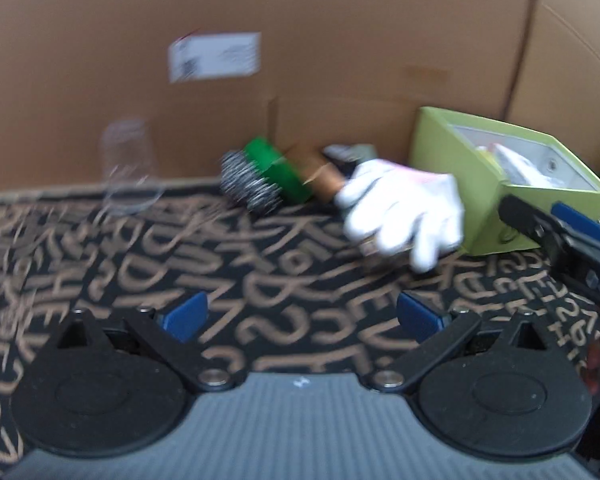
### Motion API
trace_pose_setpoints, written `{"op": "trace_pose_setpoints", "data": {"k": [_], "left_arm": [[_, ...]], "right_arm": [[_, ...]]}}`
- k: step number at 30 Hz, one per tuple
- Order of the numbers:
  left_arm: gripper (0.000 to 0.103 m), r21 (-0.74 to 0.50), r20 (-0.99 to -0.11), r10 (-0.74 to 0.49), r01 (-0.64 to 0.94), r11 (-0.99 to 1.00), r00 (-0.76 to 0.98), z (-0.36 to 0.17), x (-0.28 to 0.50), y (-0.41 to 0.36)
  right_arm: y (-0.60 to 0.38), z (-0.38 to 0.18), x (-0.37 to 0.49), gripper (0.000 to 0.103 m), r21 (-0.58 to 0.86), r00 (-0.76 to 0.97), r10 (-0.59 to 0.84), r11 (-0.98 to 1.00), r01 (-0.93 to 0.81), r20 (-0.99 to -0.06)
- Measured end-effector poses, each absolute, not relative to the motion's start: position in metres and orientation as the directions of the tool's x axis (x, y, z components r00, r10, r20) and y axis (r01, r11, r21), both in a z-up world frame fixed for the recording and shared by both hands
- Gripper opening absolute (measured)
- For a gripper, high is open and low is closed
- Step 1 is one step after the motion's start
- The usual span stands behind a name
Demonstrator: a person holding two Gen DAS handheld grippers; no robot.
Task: Organize objects
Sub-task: 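Return both tools to the pile and grasp the white glove with the right tool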
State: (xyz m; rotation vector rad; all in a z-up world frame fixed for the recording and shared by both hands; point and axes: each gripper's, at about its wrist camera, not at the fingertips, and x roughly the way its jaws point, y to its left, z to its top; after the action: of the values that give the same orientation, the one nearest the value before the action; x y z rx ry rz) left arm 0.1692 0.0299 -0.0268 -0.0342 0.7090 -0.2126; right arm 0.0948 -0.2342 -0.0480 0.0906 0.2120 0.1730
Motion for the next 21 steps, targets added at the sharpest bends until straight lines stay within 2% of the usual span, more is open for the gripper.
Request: {"op": "trace_pose_setpoints", "data": {"k": [5, 10, 14, 18, 19, 20, 21], "left_arm": [[0.103, -0.153, -0.630, -0.178, 0.104, 0.983, 0.756, -0.032, 0.170, 0.066], [0.103, -0.189, -0.622, -0.175, 0.070, 0.980, 0.763, -0.035, 0.177, 0.083], [0.103, -0.178, -0.630, -0.175, 0.079, 0.981, 0.757, -0.041, 0.179, 0.086], [0.103, -0.183, -0.639, -0.199, 0.105, 0.978, 0.743, -0.044, 0.181, 0.086], [0.103, -0.178, -0.637, -0.199, 0.109, 0.978, 0.745, -0.045, 0.181, 0.086], [0.103, -0.170, -0.636, -0.193, 0.108, 0.980, 0.747, -0.045, 0.181, 0.086], [0.103, -0.163, -0.637, -0.186, 0.104, 0.981, 0.748, -0.046, 0.182, 0.086]], "right_arm": [[-0.208, -0.050, 0.100, 0.093, 0.038, 0.957, 0.173, 0.985, -0.169, -0.232], [-0.178, -0.052, 0.121, 0.092, -0.004, 0.920, 0.241, 0.967, -0.254, -0.309], [-0.153, -0.055, 0.152, 0.092, -0.081, 0.920, 0.193, 0.969, -0.234, -0.341], [-0.146, -0.061, 0.185, 0.088, -0.074, 0.892, 0.148, 0.977, -0.198, -0.428], [-0.148, -0.062, 0.188, 0.078, -0.055, 0.883, 0.155, 0.978, -0.199, -0.443], [-0.152, -0.063, 0.188, 0.053, -0.028, 0.876, 0.175, 0.977, -0.210, -0.449], [-0.155, -0.063, 0.186, 0.022, -0.009, 0.875, 0.192, 0.976, -0.219, -0.443]]}}
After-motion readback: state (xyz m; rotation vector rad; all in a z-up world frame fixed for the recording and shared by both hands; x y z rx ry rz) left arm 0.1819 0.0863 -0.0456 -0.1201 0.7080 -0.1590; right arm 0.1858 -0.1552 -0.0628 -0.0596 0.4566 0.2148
